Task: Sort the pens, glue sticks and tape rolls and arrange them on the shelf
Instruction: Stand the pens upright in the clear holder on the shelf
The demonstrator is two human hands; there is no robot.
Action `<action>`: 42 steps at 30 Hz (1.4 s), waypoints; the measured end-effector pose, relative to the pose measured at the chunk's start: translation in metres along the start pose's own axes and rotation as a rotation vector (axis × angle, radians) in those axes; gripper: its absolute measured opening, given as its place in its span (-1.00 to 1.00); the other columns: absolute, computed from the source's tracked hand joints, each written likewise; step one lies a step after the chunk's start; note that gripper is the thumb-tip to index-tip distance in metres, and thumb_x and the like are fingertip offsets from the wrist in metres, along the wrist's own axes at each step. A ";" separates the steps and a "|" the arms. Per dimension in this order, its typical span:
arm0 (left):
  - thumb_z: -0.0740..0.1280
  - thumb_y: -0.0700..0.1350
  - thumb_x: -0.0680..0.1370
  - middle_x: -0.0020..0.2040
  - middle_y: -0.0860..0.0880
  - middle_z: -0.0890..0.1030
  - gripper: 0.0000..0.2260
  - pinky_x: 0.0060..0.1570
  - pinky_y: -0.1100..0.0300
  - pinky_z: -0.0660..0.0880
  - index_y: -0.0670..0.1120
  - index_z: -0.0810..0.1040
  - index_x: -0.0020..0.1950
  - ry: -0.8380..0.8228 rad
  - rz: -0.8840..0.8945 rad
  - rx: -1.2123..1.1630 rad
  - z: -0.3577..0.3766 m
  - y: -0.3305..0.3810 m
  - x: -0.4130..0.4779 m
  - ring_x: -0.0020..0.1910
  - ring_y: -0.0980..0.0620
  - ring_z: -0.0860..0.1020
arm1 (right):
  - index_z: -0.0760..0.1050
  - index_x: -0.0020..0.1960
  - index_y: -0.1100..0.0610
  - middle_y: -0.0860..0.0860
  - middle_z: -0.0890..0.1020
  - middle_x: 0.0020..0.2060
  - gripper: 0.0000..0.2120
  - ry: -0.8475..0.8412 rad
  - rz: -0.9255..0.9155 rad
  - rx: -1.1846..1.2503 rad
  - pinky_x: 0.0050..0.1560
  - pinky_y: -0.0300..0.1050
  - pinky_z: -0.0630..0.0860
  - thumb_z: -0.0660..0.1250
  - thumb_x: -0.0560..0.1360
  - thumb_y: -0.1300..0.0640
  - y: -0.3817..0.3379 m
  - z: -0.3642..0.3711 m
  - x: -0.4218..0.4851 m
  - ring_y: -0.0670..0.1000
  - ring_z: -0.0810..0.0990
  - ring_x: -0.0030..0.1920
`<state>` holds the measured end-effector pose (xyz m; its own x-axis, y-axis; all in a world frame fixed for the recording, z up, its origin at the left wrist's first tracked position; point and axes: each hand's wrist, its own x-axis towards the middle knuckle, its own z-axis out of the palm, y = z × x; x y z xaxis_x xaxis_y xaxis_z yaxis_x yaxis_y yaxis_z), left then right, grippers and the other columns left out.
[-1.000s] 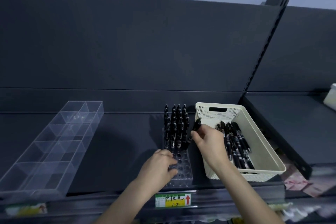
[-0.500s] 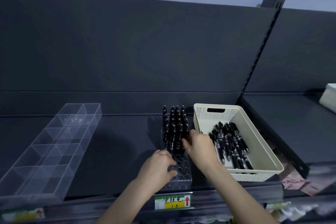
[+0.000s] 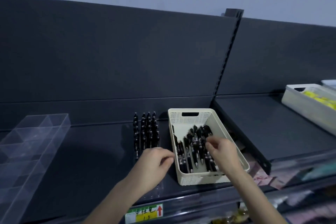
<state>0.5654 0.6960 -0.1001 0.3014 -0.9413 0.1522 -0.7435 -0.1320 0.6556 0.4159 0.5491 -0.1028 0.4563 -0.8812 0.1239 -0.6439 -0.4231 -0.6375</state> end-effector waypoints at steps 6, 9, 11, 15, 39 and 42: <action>0.14 -0.18 0.61 0.00 -0.14 0.58 -0.81 -0.05 0.09 0.53 -0.20 0.52 0.00 -0.183 -0.121 0.152 0.042 0.047 0.058 -0.06 -0.07 0.56 | 0.47 -0.21 0.15 0.14 0.55 -0.17 -0.82 -0.334 0.124 -0.258 -0.20 -0.16 0.34 0.23 0.54 0.13 0.034 -0.009 0.021 0.14 0.57 0.01; 0.14 -0.32 0.55 0.15 -0.20 0.54 -0.77 0.02 0.08 0.48 -0.24 0.50 0.15 -0.338 -0.248 0.548 0.065 0.051 0.098 0.13 -0.15 0.52 | 0.37 -0.28 0.15 0.15 0.52 -0.15 -0.76 -0.398 0.120 -0.309 -0.21 -0.21 0.28 0.21 0.54 0.09 0.031 -0.008 0.037 0.09 0.52 -0.07; 0.17 -0.30 0.54 0.27 -0.21 0.48 -0.69 0.15 0.05 0.45 -0.24 0.44 0.28 -0.464 -0.350 0.731 0.086 0.044 0.116 0.23 -0.18 0.47 | 0.50 -0.05 0.22 0.19 0.58 0.03 -0.80 -0.423 0.100 -0.335 -0.08 -0.17 0.40 0.20 0.54 0.09 0.029 -0.005 0.048 0.13 0.54 0.08; 0.22 -0.24 0.54 0.44 -0.36 0.14 -0.42 0.30 -0.04 0.35 -0.22 0.03 0.49 -0.473 -0.600 0.604 0.113 0.032 0.126 0.37 -0.32 0.26 | 0.49 0.11 0.28 0.20 0.58 0.13 -0.73 -0.456 0.101 -0.365 0.05 -0.14 0.47 0.22 0.52 0.13 0.032 0.010 0.057 0.15 0.55 0.14; 0.10 0.03 0.62 0.13 -0.18 0.58 -0.64 0.02 0.16 0.43 -0.24 0.45 0.17 -0.199 -0.571 0.253 0.103 0.015 0.121 0.13 -0.13 0.53 | 0.32 -0.34 0.12 0.15 0.63 -0.22 -0.71 -0.115 0.073 0.079 -0.18 -0.09 0.45 0.19 0.52 0.05 0.044 0.026 0.062 0.17 0.62 -0.16; 0.10 0.06 0.61 0.14 -0.16 0.56 -0.62 0.05 0.15 0.41 -0.22 0.40 0.21 -0.150 -0.543 0.236 0.101 0.016 0.117 0.13 -0.11 0.51 | 0.44 -0.24 0.17 0.11 0.61 -0.30 -0.78 -0.084 0.031 0.157 -0.17 -0.06 0.50 0.22 0.52 0.07 0.046 0.028 0.065 0.16 0.62 -0.21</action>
<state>0.5285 0.5527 -0.1462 0.5995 -0.7516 -0.2751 -0.6248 -0.6543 0.4259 0.4329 0.4787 -0.1454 0.4918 -0.8697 0.0421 -0.5580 -0.3519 -0.7515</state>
